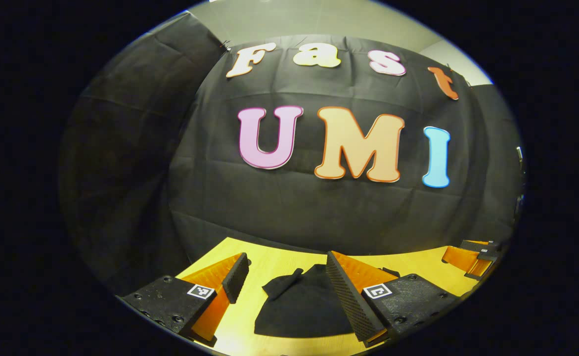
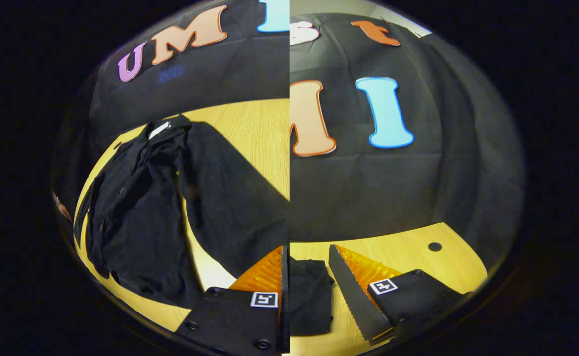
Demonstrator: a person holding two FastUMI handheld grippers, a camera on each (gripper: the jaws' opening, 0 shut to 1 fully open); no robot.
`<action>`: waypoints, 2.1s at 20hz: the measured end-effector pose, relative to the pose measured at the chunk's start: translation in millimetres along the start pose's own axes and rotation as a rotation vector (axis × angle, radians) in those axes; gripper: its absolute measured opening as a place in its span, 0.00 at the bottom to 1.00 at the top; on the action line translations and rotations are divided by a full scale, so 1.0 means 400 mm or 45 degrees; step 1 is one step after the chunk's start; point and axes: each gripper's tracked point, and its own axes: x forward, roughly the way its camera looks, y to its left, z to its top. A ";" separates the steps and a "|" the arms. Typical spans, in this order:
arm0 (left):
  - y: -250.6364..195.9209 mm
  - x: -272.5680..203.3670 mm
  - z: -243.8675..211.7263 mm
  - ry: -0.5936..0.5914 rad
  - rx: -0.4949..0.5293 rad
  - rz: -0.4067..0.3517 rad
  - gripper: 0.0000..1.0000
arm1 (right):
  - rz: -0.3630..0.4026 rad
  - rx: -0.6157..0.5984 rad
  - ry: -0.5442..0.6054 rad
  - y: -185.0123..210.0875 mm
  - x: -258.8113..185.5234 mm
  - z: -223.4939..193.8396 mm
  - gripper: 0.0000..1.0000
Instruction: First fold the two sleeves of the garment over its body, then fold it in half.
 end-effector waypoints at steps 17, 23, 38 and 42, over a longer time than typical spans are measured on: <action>-0.035 -0.425 -0.101 0.083 0.225 -0.300 0.94 | -0.186 0.020 -0.207 0.115 -0.544 -0.069 0.52; -0.001 -0.482 -0.104 0.081 0.208 -0.300 0.94 | -0.165 -0.045 -0.187 0.155 -0.599 -0.074 0.51; 0.065 -0.500 -0.094 0.078 0.184 -0.180 0.94 | -0.085 -0.112 -0.190 0.164 -0.609 -0.087 0.52; 0.088 -0.503 -0.083 0.068 0.158 -0.078 0.94 | -0.018 -0.155 -0.188 0.158 -0.619 -0.096 0.52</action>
